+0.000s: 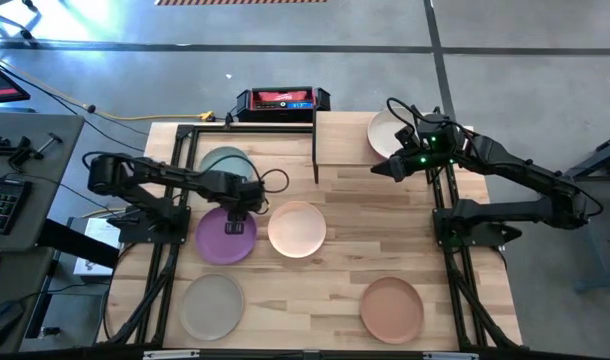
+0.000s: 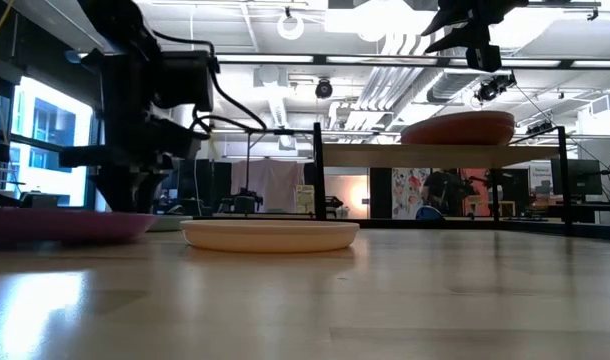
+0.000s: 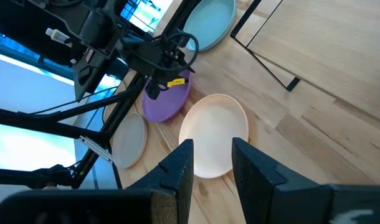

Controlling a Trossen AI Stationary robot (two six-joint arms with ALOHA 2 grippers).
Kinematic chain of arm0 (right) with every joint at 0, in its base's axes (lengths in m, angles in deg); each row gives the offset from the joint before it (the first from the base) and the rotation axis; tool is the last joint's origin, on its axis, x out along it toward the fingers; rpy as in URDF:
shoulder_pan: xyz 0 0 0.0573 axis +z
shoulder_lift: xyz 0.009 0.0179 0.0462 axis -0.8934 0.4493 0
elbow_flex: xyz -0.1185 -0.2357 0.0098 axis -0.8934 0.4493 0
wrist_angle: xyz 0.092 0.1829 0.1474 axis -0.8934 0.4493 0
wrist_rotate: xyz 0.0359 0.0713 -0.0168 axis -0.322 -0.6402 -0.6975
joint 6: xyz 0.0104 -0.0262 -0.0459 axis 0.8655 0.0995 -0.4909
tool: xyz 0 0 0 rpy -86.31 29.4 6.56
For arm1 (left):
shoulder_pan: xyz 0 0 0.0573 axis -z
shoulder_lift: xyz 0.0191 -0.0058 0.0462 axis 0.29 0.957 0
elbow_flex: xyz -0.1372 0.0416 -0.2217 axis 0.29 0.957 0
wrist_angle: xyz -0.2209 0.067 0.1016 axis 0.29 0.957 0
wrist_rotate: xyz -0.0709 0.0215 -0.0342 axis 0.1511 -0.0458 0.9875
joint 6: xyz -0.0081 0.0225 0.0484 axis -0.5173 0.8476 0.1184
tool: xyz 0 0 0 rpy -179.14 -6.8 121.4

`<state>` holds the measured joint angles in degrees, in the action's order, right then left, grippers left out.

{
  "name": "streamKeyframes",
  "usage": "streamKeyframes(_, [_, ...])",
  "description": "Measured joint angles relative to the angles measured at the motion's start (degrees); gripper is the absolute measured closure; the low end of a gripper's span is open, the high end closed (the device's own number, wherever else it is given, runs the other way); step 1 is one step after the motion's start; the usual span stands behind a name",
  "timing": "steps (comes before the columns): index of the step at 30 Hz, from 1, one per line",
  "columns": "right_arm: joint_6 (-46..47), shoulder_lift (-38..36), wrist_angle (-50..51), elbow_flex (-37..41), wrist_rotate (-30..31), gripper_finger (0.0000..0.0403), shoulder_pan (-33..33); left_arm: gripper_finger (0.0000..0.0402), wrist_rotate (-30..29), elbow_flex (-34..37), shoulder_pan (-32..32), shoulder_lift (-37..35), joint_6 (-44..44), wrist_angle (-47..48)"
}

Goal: Place and stack plates onto a shelf
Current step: Stack the purple plate on top of the white plate on the shelf

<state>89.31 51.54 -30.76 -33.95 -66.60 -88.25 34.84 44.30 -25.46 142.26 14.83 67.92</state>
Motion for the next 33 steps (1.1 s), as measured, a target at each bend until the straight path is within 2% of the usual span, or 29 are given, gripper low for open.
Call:
streamKeyframes(10, [0.2, 0.0, 0.0, 0.0, 0.0, 0.0313, 0.0, 0.0284, 0.2, -0.2, 0.0, 1.2, 0.0, 0.2])
streamKeyframes(23, [-0.2, 0.0, 0.0, 0.0, 0.0, 0.0313, 0.0, 0.0368, 1.5, -0.5, 0.0, 1.1, 0.0, 0.3])
streamKeyframes(33, [-0.2, 0.0, 0.0, 0.0, 0.0, 0.0313, 0.0, 0.0386, 3.9, -0.5, 0.0, 1.0, -0.1, 1.4])
